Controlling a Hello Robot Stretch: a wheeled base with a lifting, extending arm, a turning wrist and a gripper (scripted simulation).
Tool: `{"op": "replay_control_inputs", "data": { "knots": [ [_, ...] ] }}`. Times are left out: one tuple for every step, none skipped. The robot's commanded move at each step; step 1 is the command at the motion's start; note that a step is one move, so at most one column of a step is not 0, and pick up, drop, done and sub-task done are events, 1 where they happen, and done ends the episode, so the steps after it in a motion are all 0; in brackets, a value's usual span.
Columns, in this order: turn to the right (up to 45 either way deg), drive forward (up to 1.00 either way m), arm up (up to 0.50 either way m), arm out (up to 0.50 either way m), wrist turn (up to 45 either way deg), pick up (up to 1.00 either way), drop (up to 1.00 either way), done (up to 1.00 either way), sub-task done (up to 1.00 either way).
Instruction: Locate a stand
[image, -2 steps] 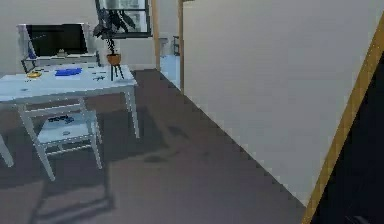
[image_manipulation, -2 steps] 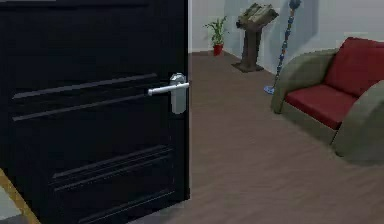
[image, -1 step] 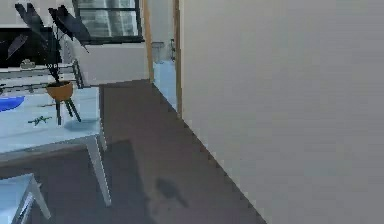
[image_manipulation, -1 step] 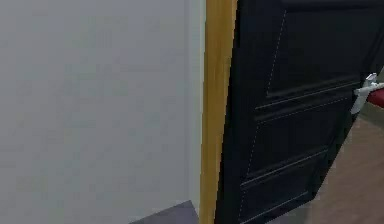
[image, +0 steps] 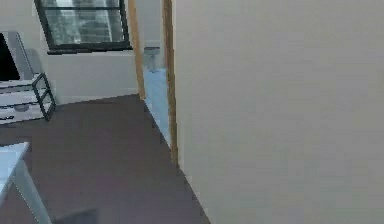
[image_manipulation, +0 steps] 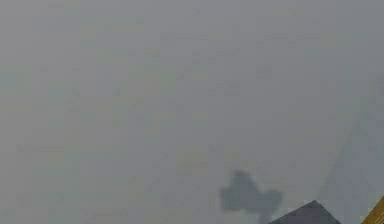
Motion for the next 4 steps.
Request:
{"op": "replay_control_inputs", "data": {
  "knots": [
    [18.0,0.0,0.0,0.0,0.0,0.0,0.0,0.0,0.0],
    [0.0,0.15,0.0,0.0,0.0,0.0,0.0,0.0,0.0],
    [-45.0,0.0,0.0,0.0,0.0,0.0,0.0,0.0,0.0],
    [-6.0,0.0,0.0,0.0,0.0,0.0,0.0,0.0,0.0]
  ]
}}
